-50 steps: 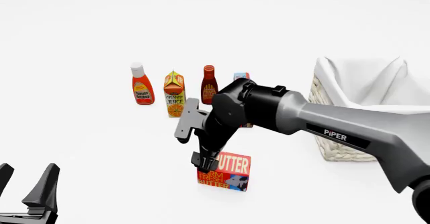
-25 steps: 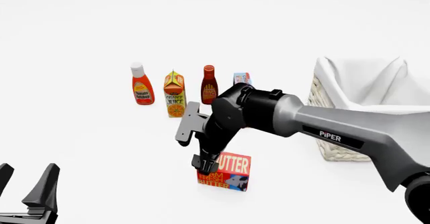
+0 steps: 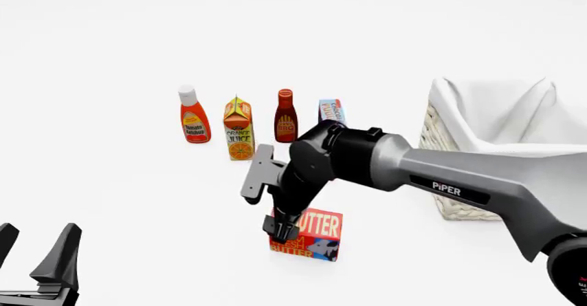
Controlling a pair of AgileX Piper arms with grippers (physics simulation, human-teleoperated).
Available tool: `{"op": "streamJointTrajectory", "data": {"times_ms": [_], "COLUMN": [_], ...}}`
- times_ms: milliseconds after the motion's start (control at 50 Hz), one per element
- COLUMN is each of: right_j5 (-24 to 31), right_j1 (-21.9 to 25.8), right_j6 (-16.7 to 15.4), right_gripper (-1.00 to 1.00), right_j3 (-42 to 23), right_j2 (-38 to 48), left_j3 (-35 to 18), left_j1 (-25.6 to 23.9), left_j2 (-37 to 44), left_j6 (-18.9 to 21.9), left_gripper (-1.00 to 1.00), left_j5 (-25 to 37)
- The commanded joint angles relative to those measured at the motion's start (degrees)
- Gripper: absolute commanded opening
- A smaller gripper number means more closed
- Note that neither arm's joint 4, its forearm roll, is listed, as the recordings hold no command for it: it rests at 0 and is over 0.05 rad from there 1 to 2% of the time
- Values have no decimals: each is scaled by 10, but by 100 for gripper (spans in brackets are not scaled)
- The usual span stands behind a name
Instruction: Pick the butter and place it in the basket.
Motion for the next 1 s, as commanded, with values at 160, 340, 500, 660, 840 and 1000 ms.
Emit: {"op": "streamJointTrajectory", "data": {"times_ms": [160,340,500,660,840,1000], "right_j5": [-6,-13,-20,-22,-25,-31], "right_j1": [-3,-5,-7,-7,-9,-8], "right_j6": [3,5,4,3,3,4], "right_gripper": [100,100,100,100,100,100], "right_j3": [9,16,19,16,14,16], "right_j2": [-3,-2,4,9,14,19], "left_j3": [0,0,0,0,0,0], "left_j1": [0,0,0,0,0,0], "left_j2": [0,0,0,0,0,0], "left_j6": [0,0,0,0,0,0], "left_gripper": [100,100,100,100,100,100], "left_j5": [0,0,0,0,0,0]}}
